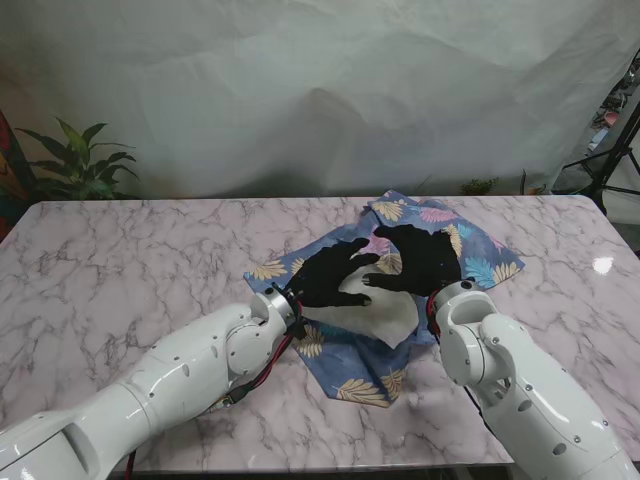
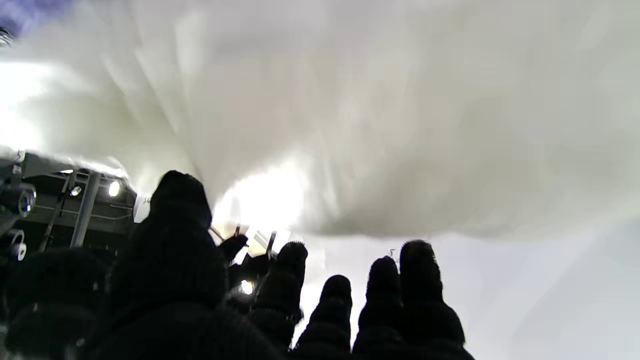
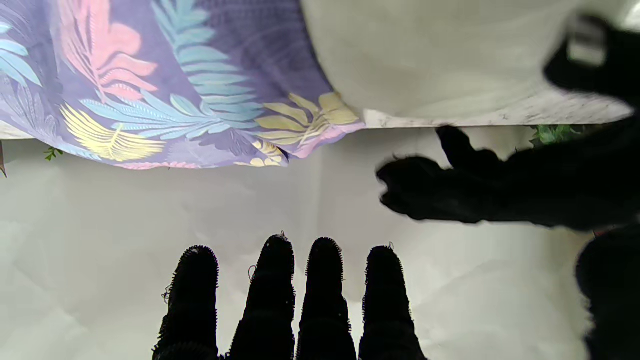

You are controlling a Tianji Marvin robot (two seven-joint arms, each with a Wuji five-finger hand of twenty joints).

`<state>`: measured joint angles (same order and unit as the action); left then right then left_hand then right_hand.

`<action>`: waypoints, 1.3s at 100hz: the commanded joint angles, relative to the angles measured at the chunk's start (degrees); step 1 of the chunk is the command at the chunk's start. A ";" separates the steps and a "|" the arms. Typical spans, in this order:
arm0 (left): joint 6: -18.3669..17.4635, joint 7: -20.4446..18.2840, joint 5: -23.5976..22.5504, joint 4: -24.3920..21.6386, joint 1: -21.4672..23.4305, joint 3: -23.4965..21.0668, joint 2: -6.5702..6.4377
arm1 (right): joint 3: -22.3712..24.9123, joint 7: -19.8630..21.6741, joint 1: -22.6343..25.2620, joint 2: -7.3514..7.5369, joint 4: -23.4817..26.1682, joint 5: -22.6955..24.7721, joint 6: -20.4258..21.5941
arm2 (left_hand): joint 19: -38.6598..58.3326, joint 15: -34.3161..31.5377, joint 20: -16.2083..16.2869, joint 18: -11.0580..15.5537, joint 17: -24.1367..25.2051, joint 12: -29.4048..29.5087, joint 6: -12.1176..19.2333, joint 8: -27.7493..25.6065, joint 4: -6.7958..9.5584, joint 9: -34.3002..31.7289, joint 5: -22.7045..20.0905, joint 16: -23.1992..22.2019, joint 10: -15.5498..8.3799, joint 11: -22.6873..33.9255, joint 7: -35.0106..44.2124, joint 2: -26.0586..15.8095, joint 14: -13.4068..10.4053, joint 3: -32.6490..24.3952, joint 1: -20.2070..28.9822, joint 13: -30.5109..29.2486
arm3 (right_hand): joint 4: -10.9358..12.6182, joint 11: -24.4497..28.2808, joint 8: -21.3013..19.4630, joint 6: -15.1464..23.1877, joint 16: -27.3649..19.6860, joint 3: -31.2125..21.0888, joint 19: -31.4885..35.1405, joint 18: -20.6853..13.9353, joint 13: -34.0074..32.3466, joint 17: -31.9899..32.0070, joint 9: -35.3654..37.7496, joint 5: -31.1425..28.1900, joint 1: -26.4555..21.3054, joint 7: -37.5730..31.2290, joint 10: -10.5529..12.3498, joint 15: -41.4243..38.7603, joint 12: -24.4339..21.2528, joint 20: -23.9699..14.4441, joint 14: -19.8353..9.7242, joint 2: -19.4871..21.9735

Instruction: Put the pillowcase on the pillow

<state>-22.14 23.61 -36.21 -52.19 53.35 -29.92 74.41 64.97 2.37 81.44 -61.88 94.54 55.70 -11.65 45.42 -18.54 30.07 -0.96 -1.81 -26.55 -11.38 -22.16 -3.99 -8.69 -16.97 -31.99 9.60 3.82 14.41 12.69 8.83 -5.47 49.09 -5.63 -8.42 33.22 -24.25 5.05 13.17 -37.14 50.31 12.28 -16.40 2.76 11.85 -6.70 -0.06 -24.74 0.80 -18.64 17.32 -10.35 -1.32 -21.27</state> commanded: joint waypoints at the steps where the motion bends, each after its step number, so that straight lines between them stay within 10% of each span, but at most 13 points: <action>1: 0.24 -0.85 -0.02 -1.33 -0.25 -0.72 -0.92 | -0.01 2.19 -0.30 0.47 -0.42 -0.02 0.28 | -2.21 3.09 -0.95 0.72 1.70 2.62 -0.33 0.46 2.24 2.74 2.56 -0.12 0.78 -2.14 -1.64 -2.12 -0.24 1.57 -0.61 1.94 | 0.99 -1.12 1.05 -0.93 -0.37 -0.38 -0.04 -0.44 1.37 0.95 -1.47 2.02 -0.25 1.35 -0.57 2.45 -0.93 -0.72 -0.43 -0.94; 22: 0.39 -3.20 -2.12 -5.44 0.63 -3.74 -3.33 | -1.17 8.10 -2.13 1.32 -2.13 -1.62 2.40 | -4.92 8.91 -1.80 0.14 3.29 10.87 -0.72 0.65 2.63 2.91 5.86 -0.33 1.42 -3.93 -6.29 -2.21 -0.74 3.68 -2.33 3.32 | 1.06 -11.58 2.81 0.06 -1.53 -0.46 -5.40 0.58 5.23 3.79 -1.31 1.33 1.25 12.80 0.04 4.46 -4.61 1.93 -0.33 -0.39; 28: 0.22 -4.76 -2.51 -6.98 1.19 -5.20 -4.24 | -1.79 9.71 -2.75 1.64 -2.85 -1.83 4.00 | -5.30 9.19 -1.91 -0.09 3.70 11.17 -0.56 0.62 2.64 2.98 5.93 -0.46 1.37 -3.89 -6.57 -2.28 -0.73 3.83 -2.55 3.56 | 1.06 -16.91 -3.46 0.52 -2.15 -0.43 -10.05 1.29 7.61 4.30 -1.58 -1.10 2.32 25.53 0.30 5.62 -4.96 4.05 -0.63 0.28; 41: 0.16 -7.95 -3.38 -9.85 2.76 -8.51 -6.08 | -3.55 13.08 -4.08 2.25 -3.93 -2.58 6.99 | -5.99 9.75 -2.09 -0.39 3.93 11.40 -0.47 0.50 2.72 2.89 5.45 -0.60 1.35 -3.65 -6.98 -2.54 -0.72 3.84 -2.46 3.57 | 1.13 -29.49 26.11 1.19 -3.96 -0.47 -25.21 3.98 10.62 5.13 -3.61 -3.27 4.99 29.55 0.57 13.44 -2.79 7.90 0.35 1.84; 66: -0.32 -11.80 -3.49 -11.86 5.13 -13.06 -7.89 | -8.47 16.80 -8.14 3.16 -7.39 1.87 7.88 | -6.23 7.38 -1.90 -0.70 3.31 10.01 -0.51 0.03 2.78 2.76 4.68 -1.83 0.96 -2.52 -7.60 -3.25 -0.52 3.83 -1.80 2.26 | -0.25 -35.84 26.93 1.30 -4.49 -1.81 -35.15 7.46 12.80 3.42 -4.60 -3.35 7.42 30.05 -1.73 19.63 -14.23 7.53 3.32 0.76; 85: -2.10 -13.07 -3.54 -11.90 6.02 -14.29 -8.51 | -13.30 8.79 -11.93 2.16 -13.21 4.69 1.16 | -6.28 6.24 -1.77 -0.91 2.91 8.30 -0.20 -0.27 2.78 2.73 4.14 -1.37 0.65 -1.87 -7.51 -3.61 -0.77 4.02 -1.65 1.85 | -1.17 -34.70 26.92 3.30 -2.57 -2.43 -24.68 13.43 10.95 4.14 -4.48 -3.37 5.52 30.04 -1.65 18.95 -12.57 2.52 6.00 -2.12; 98: -2.83 -13.20 -3.16 -11.44 6.25 -14.43 -8.54 | -16.13 7.15 -14.61 1.79 -16.39 3.62 -0.55 | -6.34 5.78 -1.71 -0.95 2.80 7.42 -0.10 -0.37 2.79 2.77 4.22 -0.99 0.57 -1.76 -7.56 -3.69 -0.69 4.13 -1.51 1.84 | -1.30 -33.80 26.91 4.87 -2.48 -2.62 -10.65 17.70 7.57 3.68 -4.42 -3.40 3.24 30.02 -1.44 17.70 -6.95 10.03 7.74 -4.30; 130: -2.43 -13.35 -2.86 -12.36 7.36 -15.82 -8.67 | -21.06 11.05 -19.45 2.03 -21.46 -1.99 2.26 | -6.40 5.01 -1.64 -1.12 2.43 6.05 0.26 -0.62 2.85 2.76 3.82 -0.37 0.46 -1.68 -7.26 -4.11 -0.69 4.20 -1.11 1.76 | -1.39 -33.38 26.54 6.80 -2.62 -3.17 -1.17 21.82 4.33 -4.29 -4.33 -3.31 -0.15 29.61 -1.04 10.23 2.54 6.03 8.16 -8.58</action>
<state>-24.92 11.08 -39.32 -64.07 60.52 -45.60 65.88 44.76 11.65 62.82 -60.05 74.50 53.85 -11.26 40.46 -12.50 28.63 -1.71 0.47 -19.64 -12.26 -22.19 -2.83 -8.66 -14.18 -33.05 10.30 1.56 7.85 10.94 8.71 -3.13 48.06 -4.22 -9.06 0.76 1.52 10.79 9.87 -37.81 46.52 30.96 -11.64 -0.80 8.93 -9.84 1.74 3.69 -0.43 -3.74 20.12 -2.48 7.00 -27.94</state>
